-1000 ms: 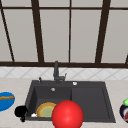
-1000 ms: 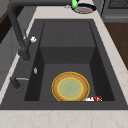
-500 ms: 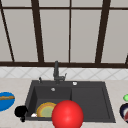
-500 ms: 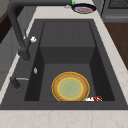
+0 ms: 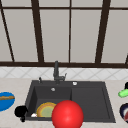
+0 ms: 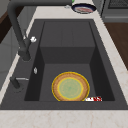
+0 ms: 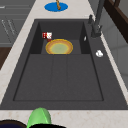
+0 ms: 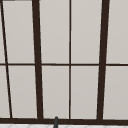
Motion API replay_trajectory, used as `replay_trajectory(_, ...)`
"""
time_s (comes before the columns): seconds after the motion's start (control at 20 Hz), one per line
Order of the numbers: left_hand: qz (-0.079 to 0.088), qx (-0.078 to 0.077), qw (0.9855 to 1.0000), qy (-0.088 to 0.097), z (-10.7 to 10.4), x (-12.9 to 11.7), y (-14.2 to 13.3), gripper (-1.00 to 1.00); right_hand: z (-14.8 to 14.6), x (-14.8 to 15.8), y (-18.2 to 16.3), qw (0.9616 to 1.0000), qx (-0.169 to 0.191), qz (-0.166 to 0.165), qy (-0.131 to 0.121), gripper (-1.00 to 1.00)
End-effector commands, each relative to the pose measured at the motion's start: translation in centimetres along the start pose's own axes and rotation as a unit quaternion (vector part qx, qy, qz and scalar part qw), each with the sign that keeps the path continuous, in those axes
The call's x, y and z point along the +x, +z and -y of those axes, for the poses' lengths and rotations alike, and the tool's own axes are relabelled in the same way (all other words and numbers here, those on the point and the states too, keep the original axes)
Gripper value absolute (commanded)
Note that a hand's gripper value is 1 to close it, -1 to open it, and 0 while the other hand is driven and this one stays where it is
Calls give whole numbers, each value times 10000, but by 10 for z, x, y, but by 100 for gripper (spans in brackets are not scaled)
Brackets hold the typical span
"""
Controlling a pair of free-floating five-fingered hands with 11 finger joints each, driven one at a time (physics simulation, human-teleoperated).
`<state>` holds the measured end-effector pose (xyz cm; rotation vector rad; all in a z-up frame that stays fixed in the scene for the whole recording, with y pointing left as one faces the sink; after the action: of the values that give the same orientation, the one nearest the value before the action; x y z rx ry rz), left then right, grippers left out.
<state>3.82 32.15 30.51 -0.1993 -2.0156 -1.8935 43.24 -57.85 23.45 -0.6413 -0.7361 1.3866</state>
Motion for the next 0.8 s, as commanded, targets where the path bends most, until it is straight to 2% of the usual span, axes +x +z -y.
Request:
replay_trajectory(0.0,0,0,10000,0,0,0,0,0,8,23,7,9994,-290,-142,-128,100)
replay_trajectory(0.75,0,0,10000,0,0,0,0,0,22,115,24,9956,-904,-212,-91,100)
